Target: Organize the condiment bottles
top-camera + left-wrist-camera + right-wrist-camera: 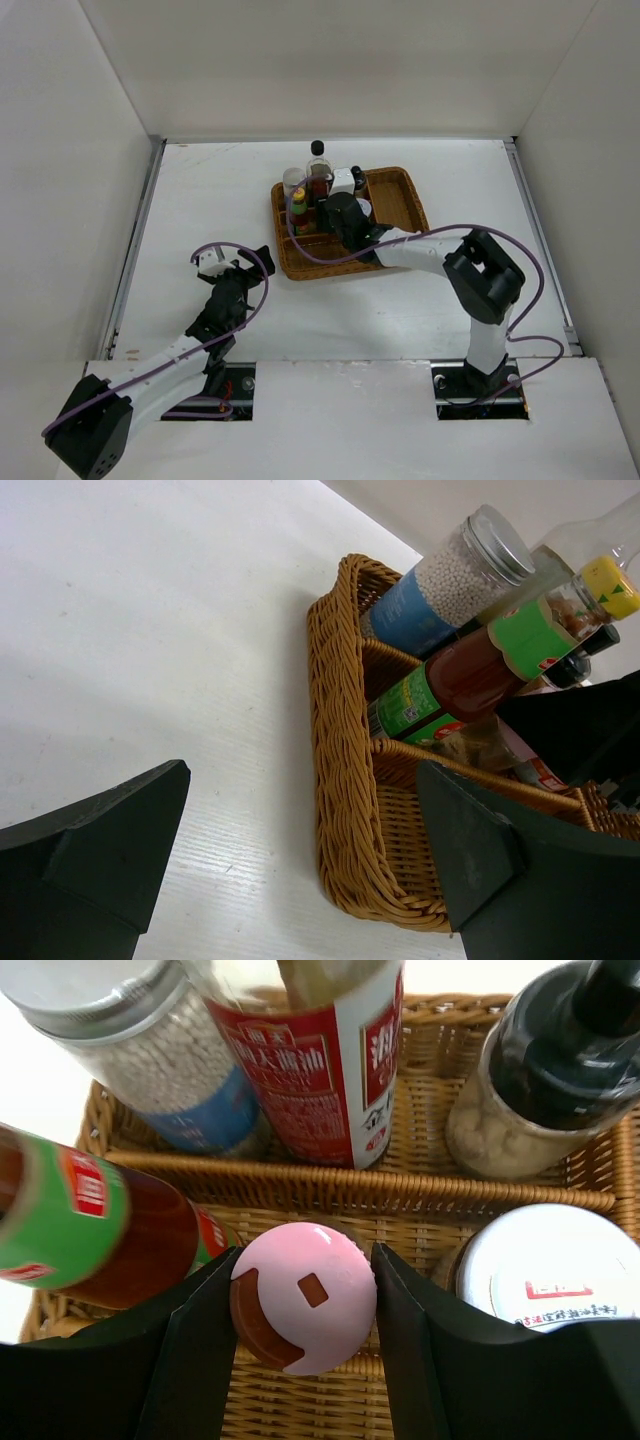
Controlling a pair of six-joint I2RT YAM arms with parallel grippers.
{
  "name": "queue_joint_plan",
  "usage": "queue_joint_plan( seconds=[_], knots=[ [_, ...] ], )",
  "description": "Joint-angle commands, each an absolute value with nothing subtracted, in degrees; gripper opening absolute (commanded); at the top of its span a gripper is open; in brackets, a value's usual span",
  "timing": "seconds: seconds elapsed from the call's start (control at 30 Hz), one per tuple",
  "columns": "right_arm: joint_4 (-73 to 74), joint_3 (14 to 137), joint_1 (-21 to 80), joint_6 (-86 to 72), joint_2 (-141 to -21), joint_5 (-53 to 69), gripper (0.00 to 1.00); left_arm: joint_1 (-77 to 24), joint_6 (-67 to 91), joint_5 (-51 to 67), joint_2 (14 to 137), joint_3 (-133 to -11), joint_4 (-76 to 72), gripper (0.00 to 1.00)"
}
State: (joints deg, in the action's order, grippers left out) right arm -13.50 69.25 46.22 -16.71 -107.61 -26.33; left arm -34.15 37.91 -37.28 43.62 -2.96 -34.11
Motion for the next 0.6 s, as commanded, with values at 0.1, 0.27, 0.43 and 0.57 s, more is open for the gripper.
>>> queue_joint_plan(
  seconds=[0.1, 0.27, 0.43, 0.57],
  knots=[
    [-15.64, 68.38, 45.39, -17.93, -105.83, -24.0, 0.74, -33.7, 37.79, -37.53, 43.68, -1.49, -36.56, 1.0],
    [-15.73, 65.93, 45.48, -18.02, -98.2, -22.24, 0.93, -33.7, 37.62, -36.65, 43.24, -1.58, -36.39, 1.0],
    [-20.56, 58.99, 44.61, -17.32, -88.0, -22.85, 1.0, -33.62, 37.53, -32.79, 42.46, -1.76, -36.91, 1.0],
    [-25.12, 48.81, 40.31, -18.89, -76.5, -28.63, 1.0, -32.48, 37.35, -32.7, 40.44, -1.76, -36.13, 1.0]
  ],
)
